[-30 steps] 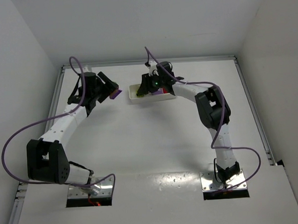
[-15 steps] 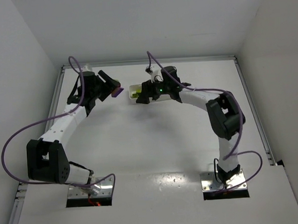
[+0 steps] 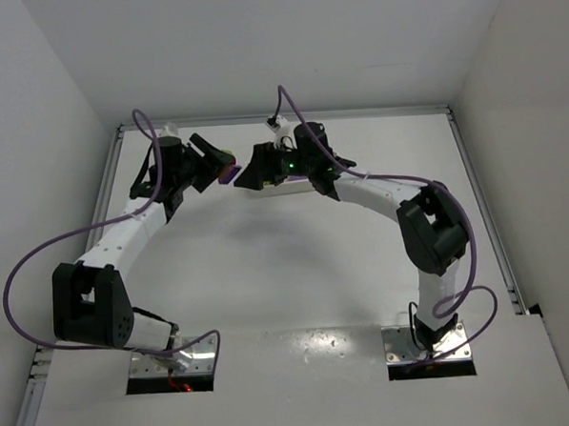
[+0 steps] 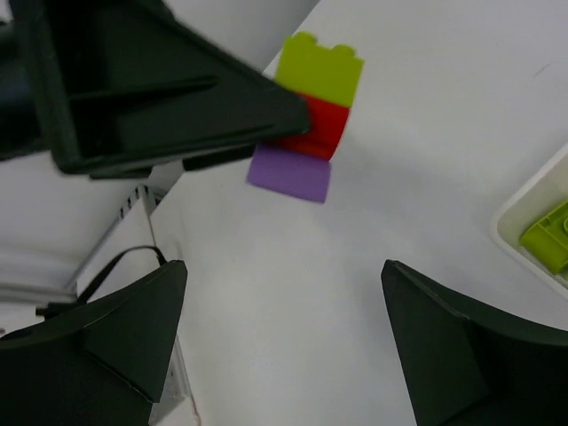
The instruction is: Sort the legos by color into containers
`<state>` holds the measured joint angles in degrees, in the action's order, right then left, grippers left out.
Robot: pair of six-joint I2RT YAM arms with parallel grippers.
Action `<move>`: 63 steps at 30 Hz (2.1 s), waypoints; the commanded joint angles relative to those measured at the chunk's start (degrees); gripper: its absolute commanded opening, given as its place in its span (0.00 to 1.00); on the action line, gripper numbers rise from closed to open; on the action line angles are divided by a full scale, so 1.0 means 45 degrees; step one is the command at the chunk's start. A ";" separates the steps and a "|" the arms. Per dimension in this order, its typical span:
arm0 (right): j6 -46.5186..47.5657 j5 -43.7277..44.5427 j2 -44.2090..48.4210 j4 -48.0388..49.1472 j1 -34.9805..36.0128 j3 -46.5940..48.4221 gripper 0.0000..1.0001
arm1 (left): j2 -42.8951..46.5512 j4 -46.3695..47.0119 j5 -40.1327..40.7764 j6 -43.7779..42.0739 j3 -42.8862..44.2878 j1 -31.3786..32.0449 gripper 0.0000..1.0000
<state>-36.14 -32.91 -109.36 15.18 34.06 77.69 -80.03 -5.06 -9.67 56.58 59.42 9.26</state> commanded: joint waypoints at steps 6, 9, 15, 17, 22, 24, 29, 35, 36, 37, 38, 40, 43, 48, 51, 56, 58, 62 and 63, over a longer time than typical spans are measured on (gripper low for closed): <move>-0.1852 0.1510 -0.1145 0.0885 0.0379 0.1484 0.91 | 0.0089 0.0773 -0.0525 0.0318 -0.0313 -0.0182 0.00; -0.1852 0.1687 -0.1438 0.0885 0.0379 0.1759 0.91 | 0.0206 0.0773 -0.0643 0.0318 -0.0449 -0.0182 0.00; -0.1969 0.1551 -0.1889 0.1158 0.0379 0.2364 0.91 | 0.0206 0.0773 -0.0644 0.0318 -0.0567 -0.0182 0.00; -0.1969 0.1435 -0.2006 0.1293 0.0379 0.2364 0.84 | 0.0206 0.0773 -0.0644 0.0318 -0.0567 -0.0182 0.00; -0.1969 0.1433 -0.2123 0.1295 0.0379 0.2364 0.54 | 0.0206 0.0773 -0.0779 0.0435 -0.0567 -0.0182 0.00; -0.1969 0.1570 -0.2240 0.1295 0.0497 0.2364 0.40 | 0.0206 0.0890 -0.0780 0.0435 -0.0567 -0.0182 0.00; -0.1715 0.1164 -0.2047 0.1567 0.0497 0.1996 0.00 | 0.0206 0.0890 -0.0547 0.0435 -0.0567 -0.0182 0.00; 0.0624 0.0281 0.0021 0.1568 0.0497 -0.0557 0.00 | 0.0090 0.1203 0.0136 0.0201 -0.0178 -0.0338 0.00; 0.1596 0.0281 0.0837 0.1413 0.0497 -0.0971 0.00 | 0.0089 0.1319 0.0138 0.0046 -0.0022 -0.0493 0.00; 0.1992 0.0165 0.1213 0.1277 0.0381 -0.1362 0.00 | 0.0089 0.1320 0.0254 0.0045 -0.0020 -0.0610 0.00; 0.2286 -0.0010 0.1545 0.1063 0.0379 -0.2004 0.00 | -0.0046 0.1320 0.0255 0.0045 0.0154 -0.0612 0.00; 0.3084 -0.0128 0.2151 0.0165 0.0049 -0.2497 0.00 | -0.0164 0.1320 0.0255 -0.0071 0.0310 -0.0729 0.00; 0.3635 0.0181 0.3206 -0.0540 -0.0498 -0.3473 0.00 | -0.0300 0.1320 -0.0018 -0.0344 0.0429 -0.0729 0.00; 0.4086 0.2251 0.3094 -0.1494 -0.2019 -0.3614 0.00 | -0.0535 0.1320 -0.0955 -0.1008 0.0546 -0.0729 0.00; 0.4397 0.2742 0.2352 -0.1791 -0.2490 -0.2794 0.00 | -0.0536 0.1320 -0.1073 -0.1479 0.0546 -0.0573 0.00; 0.4380 0.3074 0.0675 -0.1791 -0.2920 -0.1525 0.00 | -0.0790 0.1203 -0.1191 -0.1830 0.0663 -0.0299 0.00; 0.4379 0.3190 0.0242 -0.1656 -0.2921 -0.1057 0.00 | -0.0790 0.1203 -0.1327 -0.1948 0.0663 -0.0299 0.00; 0.3970 0.3191 -0.0793 -0.1655 -0.3057 -0.0235 0.00 | -0.0907 0.0929 -0.1327 -0.2084 0.0780 -0.0299 0.00; 0.3659 0.3037 -0.0969 -0.1519 -0.3058 0.0057 0.00 | -0.0907 0.0929 -0.1327 -0.2084 0.0780 -0.0299 0.00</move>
<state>-18.15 -19.81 -112.36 5.56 20.71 73.17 -84.18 -1.83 -14.76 48.38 60.27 7.53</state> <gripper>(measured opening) 0.364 0.691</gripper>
